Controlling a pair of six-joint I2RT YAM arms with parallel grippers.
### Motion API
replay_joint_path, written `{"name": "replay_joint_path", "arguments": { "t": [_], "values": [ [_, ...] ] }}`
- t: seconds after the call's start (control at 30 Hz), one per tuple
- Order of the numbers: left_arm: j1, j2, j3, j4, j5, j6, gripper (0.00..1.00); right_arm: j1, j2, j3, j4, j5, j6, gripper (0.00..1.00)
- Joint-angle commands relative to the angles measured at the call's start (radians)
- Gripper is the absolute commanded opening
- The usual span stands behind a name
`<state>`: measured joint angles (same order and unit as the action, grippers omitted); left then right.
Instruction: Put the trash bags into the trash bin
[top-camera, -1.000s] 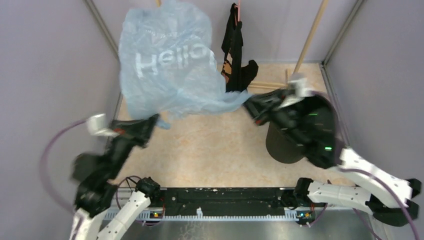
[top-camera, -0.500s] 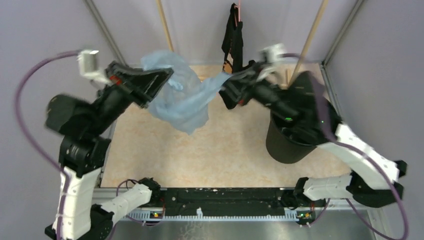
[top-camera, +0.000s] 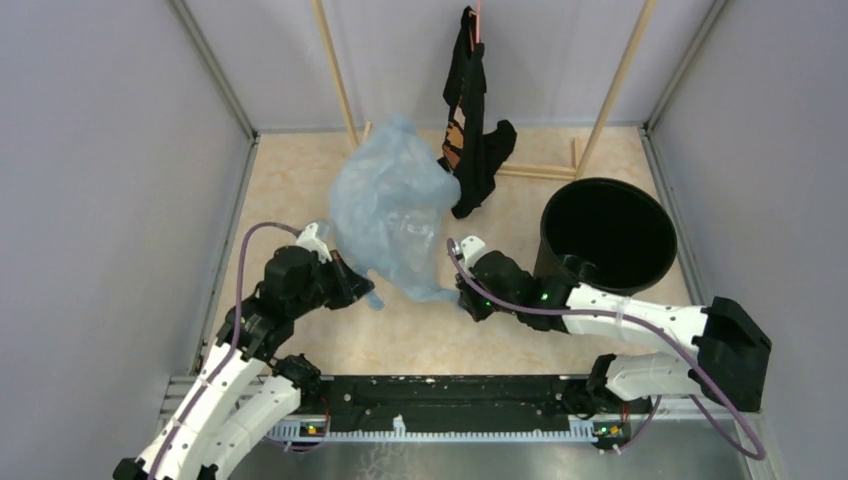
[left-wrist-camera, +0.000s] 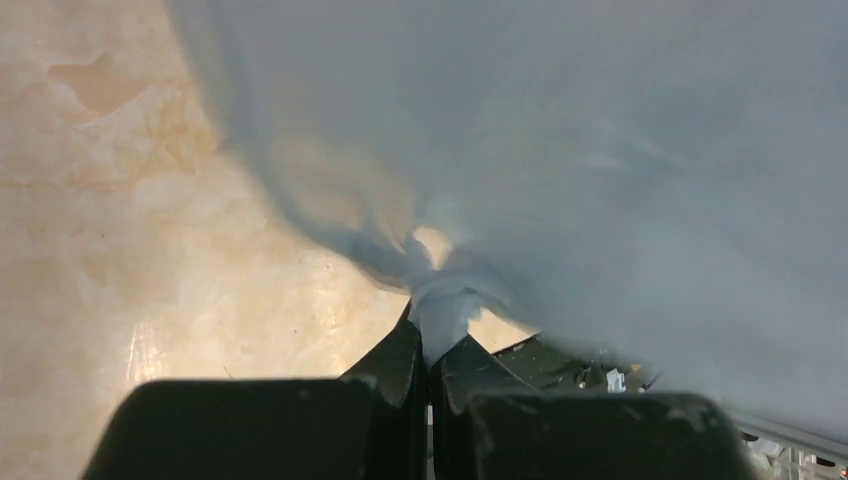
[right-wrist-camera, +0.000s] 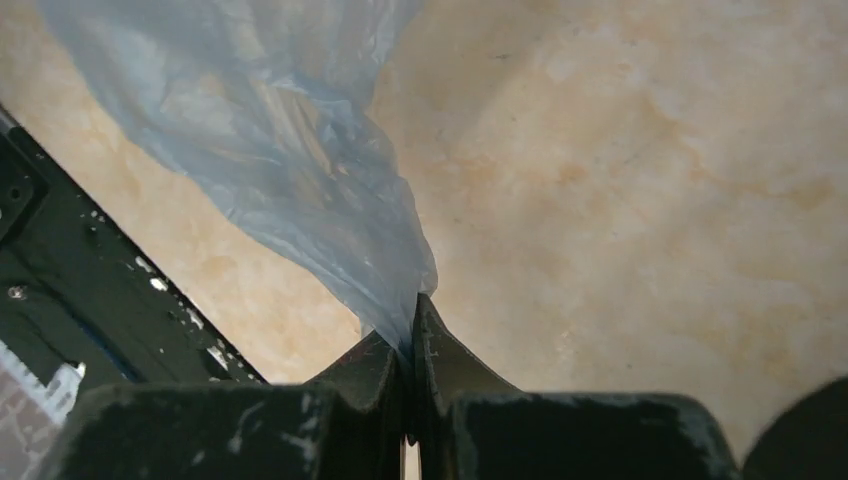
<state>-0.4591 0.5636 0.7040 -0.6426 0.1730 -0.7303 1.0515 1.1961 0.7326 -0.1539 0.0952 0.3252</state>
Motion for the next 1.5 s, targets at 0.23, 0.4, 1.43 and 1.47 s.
{"name": "replay_joint_path", "arguments": {
  "t": [0.23,0.4,1.43,1.47],
  "values": [
    [-0.001,0.15,0.628,0.274,0.293,0.151,0.0,0.004,-0.236,0.575,-0.009,-0.014,-0.185,0.0],
    [-0.001,-0.023,0.245,0.042,-0.033,0.051,0.0,-0.007,-0.278,0.186,-0.037,0.137,-0.048,0.02],
    [-0.001,-0.006,0.474,0.263,0.052,0.189,0.0,-0.008,-0.214,0.268,-0.106,-0.034,0.621,0.99],
    [-0.001,-0.014,0.469,0.267,0.028,0.19,0.0,-0.009,-0.217,0.27,-0.108,-0.038,0.641,0.99]
  ]
}}
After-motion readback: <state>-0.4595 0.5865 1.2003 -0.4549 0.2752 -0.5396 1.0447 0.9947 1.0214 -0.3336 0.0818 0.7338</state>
